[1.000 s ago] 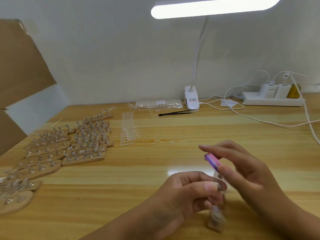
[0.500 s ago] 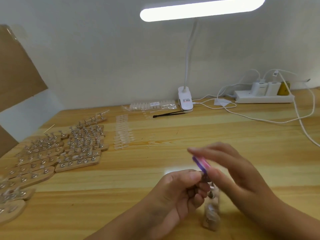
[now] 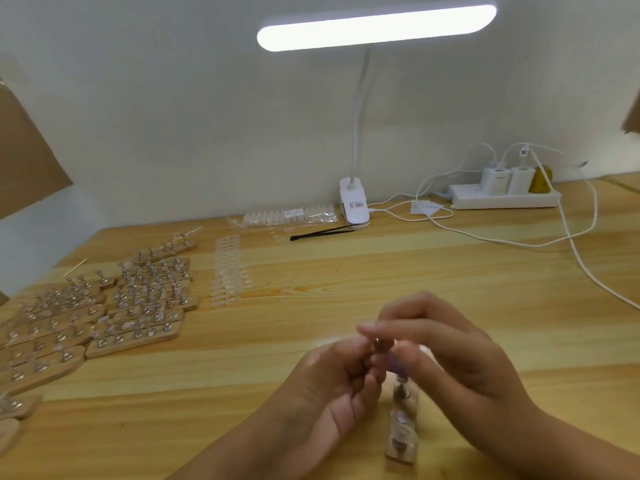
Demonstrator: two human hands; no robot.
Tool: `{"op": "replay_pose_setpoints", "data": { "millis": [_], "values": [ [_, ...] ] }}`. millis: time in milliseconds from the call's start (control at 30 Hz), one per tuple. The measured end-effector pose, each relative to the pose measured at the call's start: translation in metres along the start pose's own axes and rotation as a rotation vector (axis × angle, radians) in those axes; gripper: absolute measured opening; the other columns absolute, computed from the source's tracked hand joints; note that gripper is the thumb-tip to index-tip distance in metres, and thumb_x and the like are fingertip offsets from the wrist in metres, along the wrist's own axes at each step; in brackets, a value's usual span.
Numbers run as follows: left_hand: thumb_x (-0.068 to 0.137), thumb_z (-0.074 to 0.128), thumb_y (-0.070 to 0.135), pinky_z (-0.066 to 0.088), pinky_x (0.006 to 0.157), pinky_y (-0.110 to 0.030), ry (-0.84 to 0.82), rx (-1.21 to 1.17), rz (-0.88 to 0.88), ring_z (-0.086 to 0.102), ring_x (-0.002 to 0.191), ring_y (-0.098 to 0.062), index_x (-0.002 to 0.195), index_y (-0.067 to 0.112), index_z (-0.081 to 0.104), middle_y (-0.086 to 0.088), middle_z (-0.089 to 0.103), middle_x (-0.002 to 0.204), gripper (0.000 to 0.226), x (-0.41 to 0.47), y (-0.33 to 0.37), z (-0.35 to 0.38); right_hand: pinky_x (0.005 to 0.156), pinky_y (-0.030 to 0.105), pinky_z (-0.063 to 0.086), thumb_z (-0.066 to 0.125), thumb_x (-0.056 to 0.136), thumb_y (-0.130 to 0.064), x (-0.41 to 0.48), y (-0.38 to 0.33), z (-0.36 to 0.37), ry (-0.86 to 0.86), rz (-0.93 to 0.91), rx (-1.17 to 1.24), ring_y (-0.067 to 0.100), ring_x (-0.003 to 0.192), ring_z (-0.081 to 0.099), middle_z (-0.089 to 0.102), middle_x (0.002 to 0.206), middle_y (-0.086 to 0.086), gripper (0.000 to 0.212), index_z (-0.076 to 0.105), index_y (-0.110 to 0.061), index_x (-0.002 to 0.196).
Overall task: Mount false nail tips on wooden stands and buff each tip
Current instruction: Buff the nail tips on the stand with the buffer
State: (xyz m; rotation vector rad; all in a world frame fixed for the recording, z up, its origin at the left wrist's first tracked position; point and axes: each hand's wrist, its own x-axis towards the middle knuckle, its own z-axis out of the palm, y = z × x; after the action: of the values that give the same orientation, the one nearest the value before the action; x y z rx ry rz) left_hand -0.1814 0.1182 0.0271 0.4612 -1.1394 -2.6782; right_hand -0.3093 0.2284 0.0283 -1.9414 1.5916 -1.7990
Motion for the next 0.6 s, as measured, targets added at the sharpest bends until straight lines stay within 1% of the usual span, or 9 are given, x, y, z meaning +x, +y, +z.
{"op": "replay_pose_setpoints", "data": {
  "millis": [67,133,200,233,333,400,467,533,600],
  "values": [
    [0.036,0.1,0.022,0.055,0.056,-0.016,0.009,-0.043,0.001,0.062,0.062,-0.01,0.079,0.0,0.077,-0.01,0.065,0.075,0.053,0.002,0.004,-0.003,0.086,0.02,0.049,0.051,0.094,-0.021,0.005,0.004,-0.007,0.018,0.067,0.016,0.014,0.1,0.063,0.062,0.108,-0.009,0.03,0.071,-0.02,0.116],
    [0.035,0.1,0.02,0.056,0.057,-0.016,0.041,-0.072,0.028,0.063,0.062,-0.011,0.082,-0.001,0.077,-0.01,0.066,0.075,0.057,0.003,0.01,-0.006,0.091,0.019,0.047,0.05,0.093,-0.025,0.011,0.008,-0.02,0.062,0.1,-0.039,0.015,0.106,0.063,0.063,0.109,-0.011,0.029,0.068,-0.023,0.117],
    [0.036,0.1,0.022,0.056,0.058,-0.016,0.072,-0.082,0.076,0.064,0.064,-0.011,0.085,0.001,0.077,-0.009,0.067,0.077,0.058,0.002,0.016,-0.012,0.091,0.019,0.047,0.053,0.094,-0.029,0.018,0.014,-0.035,0.088,0.16,-0.087,0.014,0.104,0.064,0.066,0.104,-0.009,0.025,0.065,-0.026,0.115],
    [0.037,0.1,0.023,0.056,0.059,-0.016,0.082,-0.081,0.099,0.064,0.065,-0.011,0.086,0.002,0.077,-0.008,0.067,0.079,0.058,0.002,0.018,-0.015,0.09,0.02,0.048,0.056,0.096,-0.031,0.021,0.017,-0.044,0.073,0.197,-0.112,0.013,0.102,0.064,0.067,0.101,-0.009,0.021,0.066,-0.028,0.114],
    [0.047,0.097,0.027,0.056,0.062,-0.016,0.114,-0.083,0.14,0.064,0.069,-0.01,0.089,0.003,0.077,-0.007,0.067,0.081,0.052,0.004,0.022,-0.02,0.087,0.02,0.05,0.056,0.087,-0.039,0.025,0.023,-0.058,-0.068,0.297,-0.203,0.007,0.102,0.064,0.068,0.101,-0.016,0.027,0.067,-0.032,0.11],
    [0.06,0.089,0.028,0.056,0.062,-0.016,0.158,-0.083,0.16,0.064,0.069,-0.009,0.089,0.005,0.078,-0.006,0.067,0.082,0.039,0.005,0.022,-0.021,0.088,0.019,0.049,0.054,0.085,-0.044,0.023,0.026,-0.055,-0.141,0.34,-0.242,0.004,0.106,0.06,0.066,0.104,-0.021,0.028,0.067,-0.037,0.109],
    [0.064,0.08,0.027,0.056,0.062,-0.016,0.203,-0.097,0.181,0.063,0.07,-0.009,0.09,0.007,0.079,-0.005,0.067,0.083,0.033,0.006,0.023,-0.021,0.091,0.022,0.047,0.054,0.085,-0.047,0.022,0.029,-0.046,-0.2,0.387,-0.285,0.001,0.109,0.057,0.064,0.106,-0.025,0.027,0.066,-0.041,0.108],
    [0.068,0.079,0.026,0.056,0.063,-0.017,0.227,-0.133,0.219,0.062,0.071,-0.009,0.092,0.008,0.079,-0.005,0.067,0.086,0.03,0.006,0.025,-0.024,0.093,0.023,0.046,0.058,0.087,-0.044,0.029,0.03,-0.039,-0.288,0.444,-0.326,-0.003,0.111,0.053,0.063,0.108,-0.027,0.022,0.064,-0.043,0.108],
    [0.072,0.078,0.026,0.056,0.063,-0.017,0.255,-0.166,0.257,0.06,0.071,-0.009,0.091,0.01,0.078,-0.004,0.065,0.086,0.025,0.005,0.029,-0.026,0.094,0.021,0.045,0.06,0.088,-0.042,0.043,0.028,-0.033,-0.453,0.476,-0.397,-0.008,0.109,0.05,0.06,0.108,-0.028,0.022,0.06,-0.045,0.11]
  ]
}}
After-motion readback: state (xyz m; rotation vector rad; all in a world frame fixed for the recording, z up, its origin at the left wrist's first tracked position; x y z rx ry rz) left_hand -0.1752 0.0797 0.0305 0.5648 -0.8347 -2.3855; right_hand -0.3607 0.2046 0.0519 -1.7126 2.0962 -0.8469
